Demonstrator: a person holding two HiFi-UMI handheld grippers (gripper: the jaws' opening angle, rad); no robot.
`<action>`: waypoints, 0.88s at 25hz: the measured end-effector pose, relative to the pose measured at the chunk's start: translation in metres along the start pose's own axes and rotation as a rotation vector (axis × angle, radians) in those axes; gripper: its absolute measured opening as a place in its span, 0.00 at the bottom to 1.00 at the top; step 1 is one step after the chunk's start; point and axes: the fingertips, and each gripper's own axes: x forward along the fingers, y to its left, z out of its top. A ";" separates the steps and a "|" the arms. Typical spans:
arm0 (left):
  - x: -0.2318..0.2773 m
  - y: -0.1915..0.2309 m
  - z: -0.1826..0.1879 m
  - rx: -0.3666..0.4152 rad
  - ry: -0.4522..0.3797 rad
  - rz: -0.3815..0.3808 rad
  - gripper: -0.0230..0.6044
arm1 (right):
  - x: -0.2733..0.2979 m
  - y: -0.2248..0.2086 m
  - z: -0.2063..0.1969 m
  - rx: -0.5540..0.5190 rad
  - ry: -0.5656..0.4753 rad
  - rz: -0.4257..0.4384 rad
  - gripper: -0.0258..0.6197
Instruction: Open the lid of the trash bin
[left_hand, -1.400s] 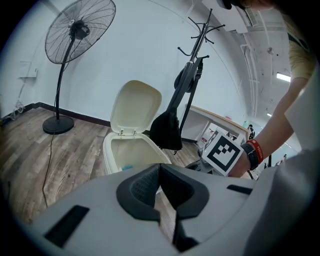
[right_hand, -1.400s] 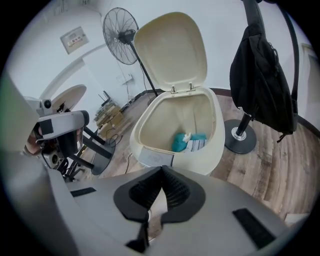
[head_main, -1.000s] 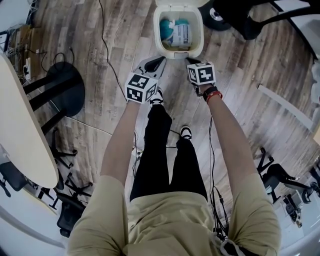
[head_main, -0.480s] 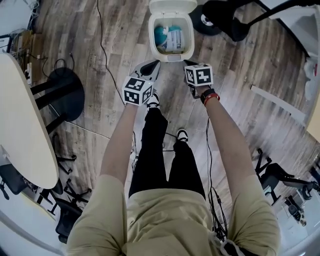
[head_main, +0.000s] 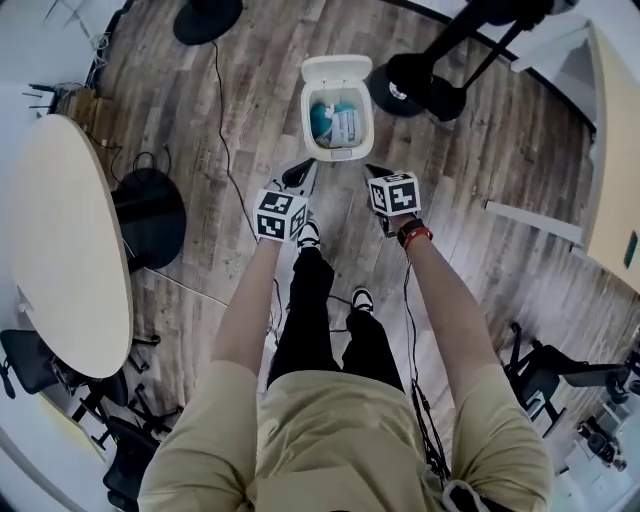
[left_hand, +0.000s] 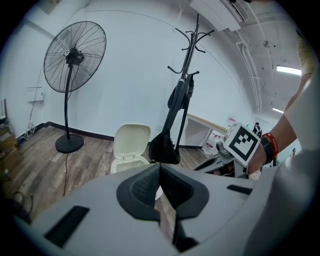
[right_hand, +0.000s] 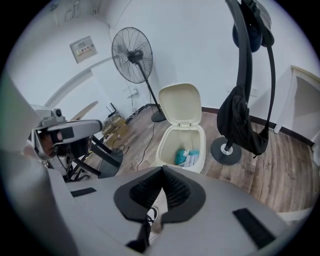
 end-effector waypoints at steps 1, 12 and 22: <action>-0.008 -0.005 0.009 0.006 -0.005 0.004 0.07 | -0.013 0.006 0.003 -0.016 -0.007 0.002 0.05; -0.119 -0.076 0.083 -0.017 -0.054 0.078 0.07 | -0.166 0.058 0.049 -0.023 -0.175 -0.004 0.05; -0.212 -0.160 0.134 0.031 -0.158 0.138 0.07 | -0.295 0.107 0.055 -0.052 -0.321 0.009 0.05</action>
